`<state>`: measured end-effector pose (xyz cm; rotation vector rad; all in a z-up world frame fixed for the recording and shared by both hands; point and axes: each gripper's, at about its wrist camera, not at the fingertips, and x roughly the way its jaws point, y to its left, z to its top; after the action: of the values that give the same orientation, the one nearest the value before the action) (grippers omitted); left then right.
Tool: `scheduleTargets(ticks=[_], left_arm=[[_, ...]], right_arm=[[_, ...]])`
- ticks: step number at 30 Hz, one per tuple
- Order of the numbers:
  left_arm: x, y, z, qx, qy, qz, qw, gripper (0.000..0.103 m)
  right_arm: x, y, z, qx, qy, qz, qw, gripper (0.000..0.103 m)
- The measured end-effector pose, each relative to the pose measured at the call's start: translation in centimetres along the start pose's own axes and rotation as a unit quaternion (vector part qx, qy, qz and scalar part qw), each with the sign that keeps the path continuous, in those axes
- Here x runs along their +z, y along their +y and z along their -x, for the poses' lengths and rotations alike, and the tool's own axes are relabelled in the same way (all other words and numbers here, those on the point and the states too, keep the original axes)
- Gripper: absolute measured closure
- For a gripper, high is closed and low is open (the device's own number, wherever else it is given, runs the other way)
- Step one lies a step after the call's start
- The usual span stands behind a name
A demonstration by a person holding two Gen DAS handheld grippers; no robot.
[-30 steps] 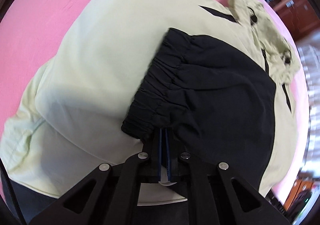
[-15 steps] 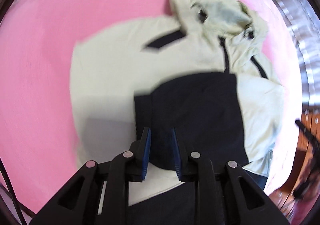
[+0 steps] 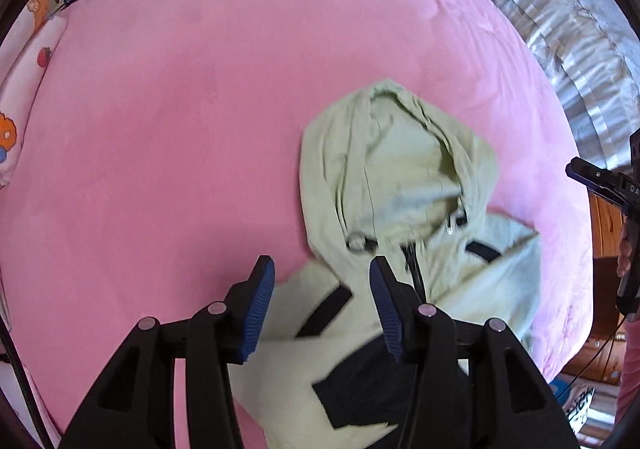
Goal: Fold large clothes
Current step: 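Grasp the hood edge with both grippers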
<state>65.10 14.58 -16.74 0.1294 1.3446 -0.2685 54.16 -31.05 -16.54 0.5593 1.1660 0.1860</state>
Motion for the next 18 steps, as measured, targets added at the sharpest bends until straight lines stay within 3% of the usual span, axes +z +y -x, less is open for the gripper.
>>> scheduleTargets(ticks=[4, 8, 14, 18], left_arm=[[4.5, -0.2, -1.1, 0.007, -0.014, -0.005, 0.9999, 0.055], [7.7, -0.2, -3.4, -0.026, -0.054, 0.002, 0.9982, 0.054], [10.1, 0.4, -8.2, -0.063, -0.095, 0.014, 0.9934, 0.049], [10.4, 1.4, -13.0, -0.082, -0.1, 0.038, 0.9909, 0.049]], right_arm=[[4.8, 0.6, -2.3, 0.008, 0.004, 0.003, 1.0, 0.059], [7.6, 0.0, -5.2, 0.031, 0.009, -0.012, 0.999, 0.058], [8.8, -1.9, -11.7, 0.034, 0.047, -0.013, 0.998, 0.058], [9.0, -3.3, -15.8, 0.075, 0.06, -0.026, 0.995, 0.058]])
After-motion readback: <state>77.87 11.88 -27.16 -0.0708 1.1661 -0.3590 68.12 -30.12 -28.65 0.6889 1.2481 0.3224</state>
